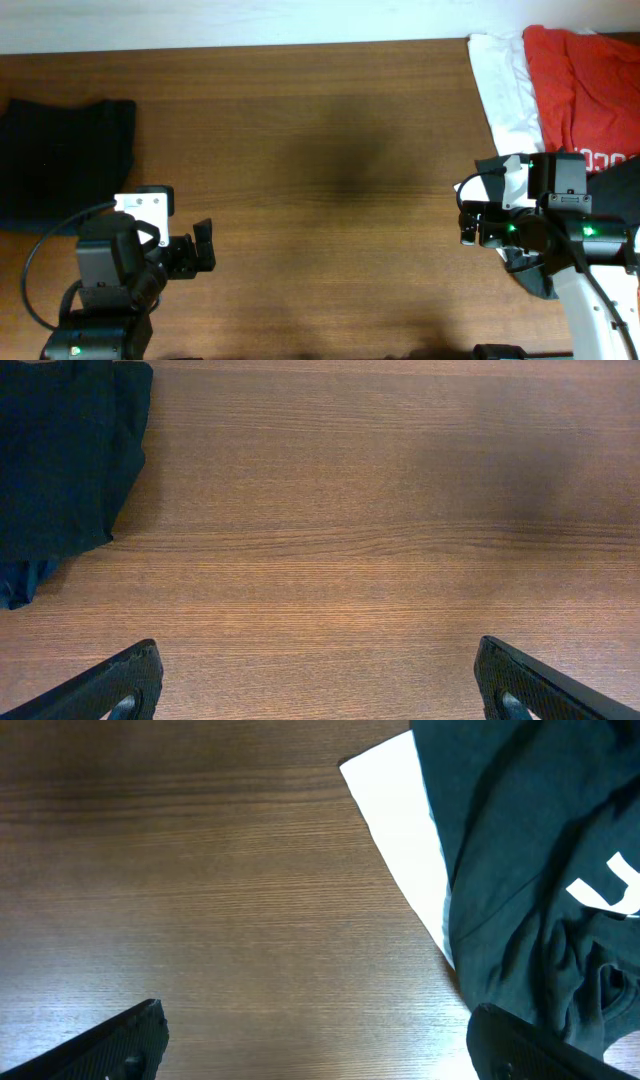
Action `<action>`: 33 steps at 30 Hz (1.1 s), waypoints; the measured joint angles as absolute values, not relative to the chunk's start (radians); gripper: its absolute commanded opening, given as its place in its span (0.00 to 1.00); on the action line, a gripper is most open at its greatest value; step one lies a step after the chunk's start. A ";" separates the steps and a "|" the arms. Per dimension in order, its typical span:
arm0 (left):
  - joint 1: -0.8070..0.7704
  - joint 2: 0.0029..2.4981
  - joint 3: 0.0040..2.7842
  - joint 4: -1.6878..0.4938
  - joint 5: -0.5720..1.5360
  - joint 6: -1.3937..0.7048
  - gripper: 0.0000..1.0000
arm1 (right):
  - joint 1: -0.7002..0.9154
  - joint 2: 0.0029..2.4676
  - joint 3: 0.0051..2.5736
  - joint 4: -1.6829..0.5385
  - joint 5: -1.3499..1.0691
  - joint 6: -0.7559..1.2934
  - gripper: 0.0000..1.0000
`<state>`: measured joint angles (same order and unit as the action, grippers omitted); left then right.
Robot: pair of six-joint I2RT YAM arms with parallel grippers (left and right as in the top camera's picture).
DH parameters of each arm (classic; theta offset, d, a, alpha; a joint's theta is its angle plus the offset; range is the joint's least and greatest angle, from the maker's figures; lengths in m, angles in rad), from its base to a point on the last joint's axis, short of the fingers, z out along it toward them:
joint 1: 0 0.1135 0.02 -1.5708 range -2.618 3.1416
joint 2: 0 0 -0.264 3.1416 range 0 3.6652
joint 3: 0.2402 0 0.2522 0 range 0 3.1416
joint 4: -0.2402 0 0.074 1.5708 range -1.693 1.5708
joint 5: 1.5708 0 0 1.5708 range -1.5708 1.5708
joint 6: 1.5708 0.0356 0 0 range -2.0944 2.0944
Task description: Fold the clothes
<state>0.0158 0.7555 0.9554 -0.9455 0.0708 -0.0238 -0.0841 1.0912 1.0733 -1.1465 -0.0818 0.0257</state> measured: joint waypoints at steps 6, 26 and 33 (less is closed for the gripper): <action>0.016 0.756 0.955 -0.946 0.071 -0.024 0.99 | -0.031 0.876 1.016 -1.008 -0.070 0.026 0.99; 0.016 0.756 0.951 -0.945 0.071 -0.024 0.99 | 0.041 0.014 0.067 0.002 -0.051 0.026 0.99; 0.016 0.756 0.951 -0.945 0.071 -0.024 0.99 | 0.041 0.012 0.010 -0.072 -0.023 0.014 0.99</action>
